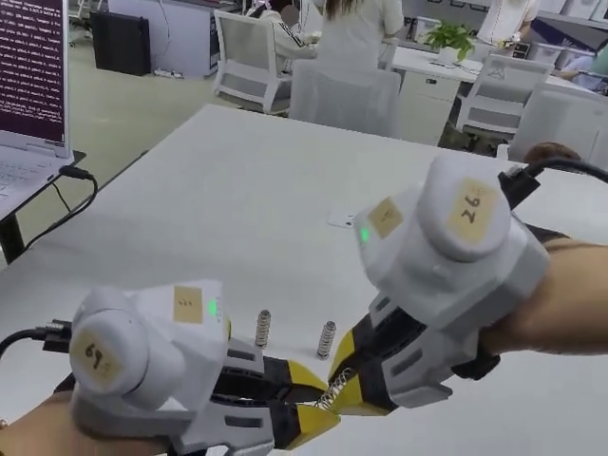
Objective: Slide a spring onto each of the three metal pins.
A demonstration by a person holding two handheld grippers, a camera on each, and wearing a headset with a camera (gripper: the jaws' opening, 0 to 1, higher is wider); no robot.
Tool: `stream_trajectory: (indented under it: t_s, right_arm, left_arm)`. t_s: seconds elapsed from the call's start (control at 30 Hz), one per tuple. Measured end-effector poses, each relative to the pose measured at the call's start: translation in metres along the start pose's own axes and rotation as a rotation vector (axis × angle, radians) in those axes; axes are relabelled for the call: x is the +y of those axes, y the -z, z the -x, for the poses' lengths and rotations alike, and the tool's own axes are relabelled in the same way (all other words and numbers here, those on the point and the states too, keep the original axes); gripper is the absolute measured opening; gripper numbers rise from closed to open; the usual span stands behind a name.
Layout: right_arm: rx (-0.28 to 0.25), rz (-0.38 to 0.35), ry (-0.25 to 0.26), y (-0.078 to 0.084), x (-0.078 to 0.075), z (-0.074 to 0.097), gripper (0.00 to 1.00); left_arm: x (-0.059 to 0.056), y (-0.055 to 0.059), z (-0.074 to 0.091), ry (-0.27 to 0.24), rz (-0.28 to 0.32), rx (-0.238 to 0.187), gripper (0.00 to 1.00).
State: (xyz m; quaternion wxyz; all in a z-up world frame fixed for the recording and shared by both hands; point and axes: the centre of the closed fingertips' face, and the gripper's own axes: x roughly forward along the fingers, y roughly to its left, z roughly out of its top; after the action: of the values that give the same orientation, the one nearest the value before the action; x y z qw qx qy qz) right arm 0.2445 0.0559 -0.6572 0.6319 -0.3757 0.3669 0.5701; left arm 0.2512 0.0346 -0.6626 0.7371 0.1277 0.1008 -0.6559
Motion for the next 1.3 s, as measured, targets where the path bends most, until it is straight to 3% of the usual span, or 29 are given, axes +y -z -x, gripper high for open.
stream_trajectory:
  t_s: [0.8,1.3]
  right_arm:
    - [0.001,-0.011,-0.009,0.003,-0.004,-0.003,0.09]
    - [0.04,-0.032,0.007,0.005,-0.011,-0.002,0.08]
  left_arm:
    - [0.004,-0.001,-0.001,-0.012,0.006,-0.017,0.02]
    - [0.01,-0.003,-0.003,-0.026,-0.004,-0.032,0.03]
